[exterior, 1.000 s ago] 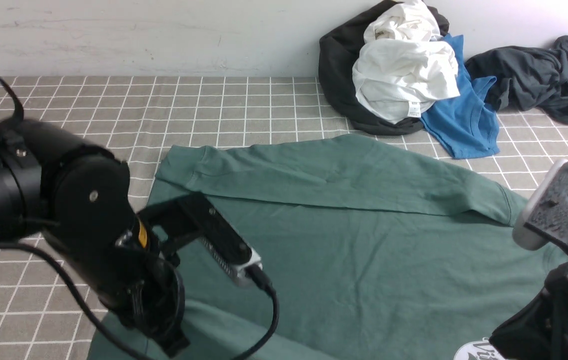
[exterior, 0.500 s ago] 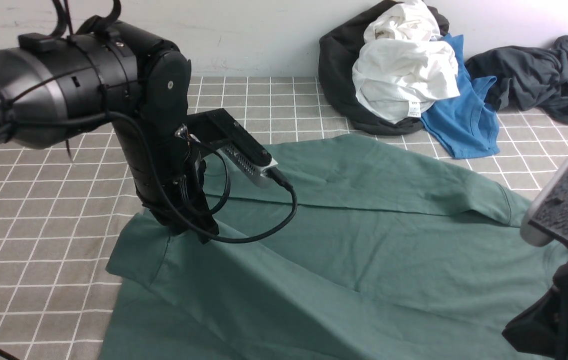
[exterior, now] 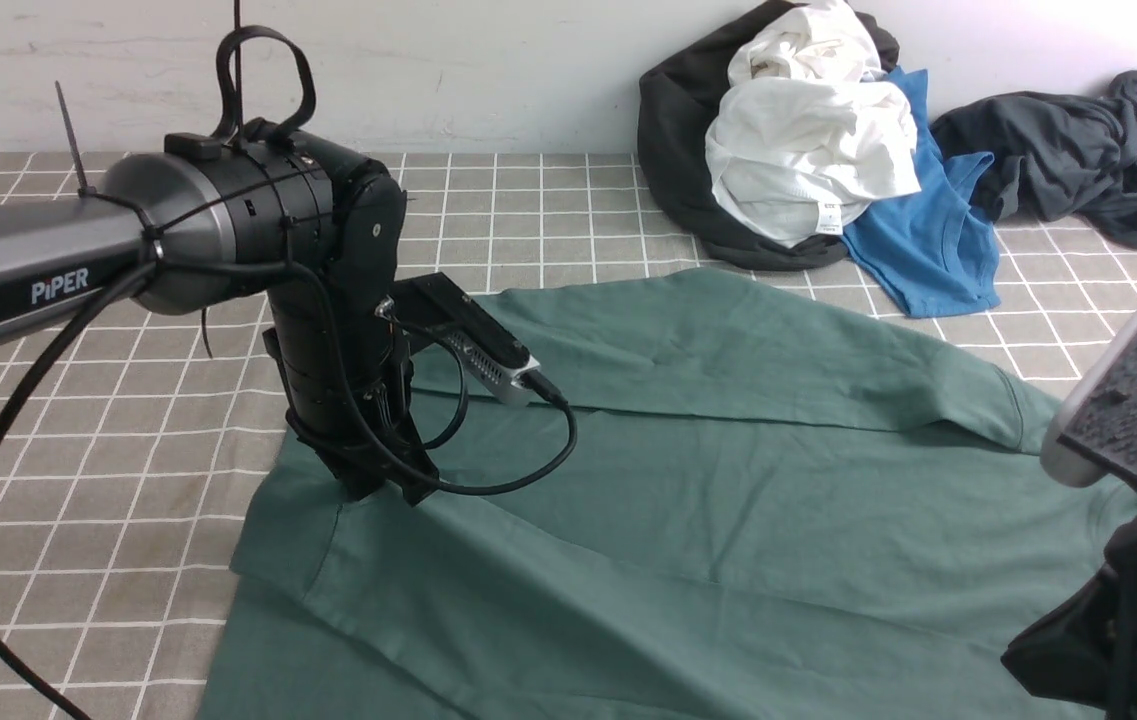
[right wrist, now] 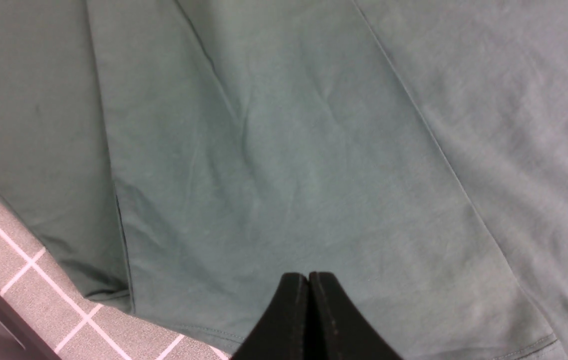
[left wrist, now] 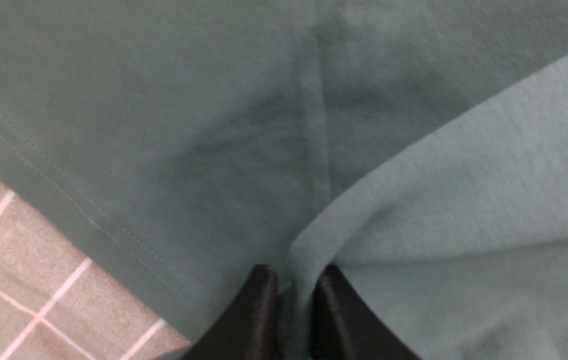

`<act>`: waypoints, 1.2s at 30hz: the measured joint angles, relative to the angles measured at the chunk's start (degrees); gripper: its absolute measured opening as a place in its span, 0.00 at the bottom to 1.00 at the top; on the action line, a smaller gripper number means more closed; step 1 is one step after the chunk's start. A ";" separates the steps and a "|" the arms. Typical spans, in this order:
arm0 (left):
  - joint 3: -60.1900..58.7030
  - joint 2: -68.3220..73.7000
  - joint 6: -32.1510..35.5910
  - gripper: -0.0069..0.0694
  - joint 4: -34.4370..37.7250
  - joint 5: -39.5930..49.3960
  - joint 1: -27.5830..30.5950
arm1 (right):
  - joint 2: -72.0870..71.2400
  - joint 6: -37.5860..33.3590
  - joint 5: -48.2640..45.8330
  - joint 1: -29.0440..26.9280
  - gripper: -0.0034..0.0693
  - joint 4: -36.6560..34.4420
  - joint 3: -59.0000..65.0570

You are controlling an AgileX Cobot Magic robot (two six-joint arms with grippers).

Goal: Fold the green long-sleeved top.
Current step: Use the left arm to drag and place the cuff at the centered position on the left edge of the fabric, then use the left arm to clamp the cuff farthest from it

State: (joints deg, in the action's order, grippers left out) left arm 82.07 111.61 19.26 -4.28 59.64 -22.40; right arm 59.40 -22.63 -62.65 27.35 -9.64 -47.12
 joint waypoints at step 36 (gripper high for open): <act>34.25 25.39 -9.24 0.62 14.54 -1.53 13.10 | 5.25 1.03 4.94 -0.11 0.03 7.74 -3.15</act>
State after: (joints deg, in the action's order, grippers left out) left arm 116.31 137.00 10.02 10.25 58.11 -9.30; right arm 64.65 -21.60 -57.72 27.24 -1.90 -50.27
